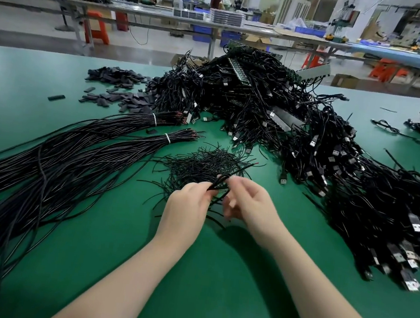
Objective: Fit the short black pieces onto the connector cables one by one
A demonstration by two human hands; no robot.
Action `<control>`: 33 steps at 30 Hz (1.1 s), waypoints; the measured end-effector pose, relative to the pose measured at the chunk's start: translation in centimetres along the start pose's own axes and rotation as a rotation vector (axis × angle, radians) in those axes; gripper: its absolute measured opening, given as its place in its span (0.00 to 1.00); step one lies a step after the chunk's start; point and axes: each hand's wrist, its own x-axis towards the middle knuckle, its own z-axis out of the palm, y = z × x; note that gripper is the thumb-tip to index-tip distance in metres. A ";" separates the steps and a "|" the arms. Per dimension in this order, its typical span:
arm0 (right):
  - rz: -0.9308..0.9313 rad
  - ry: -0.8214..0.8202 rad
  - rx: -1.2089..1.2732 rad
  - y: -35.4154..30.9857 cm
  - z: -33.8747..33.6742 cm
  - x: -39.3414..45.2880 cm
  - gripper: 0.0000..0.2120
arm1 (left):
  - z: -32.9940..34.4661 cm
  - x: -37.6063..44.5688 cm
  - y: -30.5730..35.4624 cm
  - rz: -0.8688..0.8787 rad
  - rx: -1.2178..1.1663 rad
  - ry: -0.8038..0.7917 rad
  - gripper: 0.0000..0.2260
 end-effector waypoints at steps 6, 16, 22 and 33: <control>-0.053 0.098 0.173 1.6 0.5 -0.5 0.05 | -0.2 -0.1 0.5 0.152 0.151 -0.161 0.15; -0.111 0.413 -0.702 1.1 -3.4 -0.1 0.09 | -0.4 0.2 0.5 -0.005 0.094 0.000 0.09; 0.029 0.374 -1.038 1.8 -3.0 0.2 0.10 | -0.5 0.2 0.5 -0.056 0.095 0.004 0.14; -0.098 0.447 -0.953 1.7 -2.8 -0.4 0.07 | -0.2 0.2 0.4 -0.060 0.134 0.003 0.12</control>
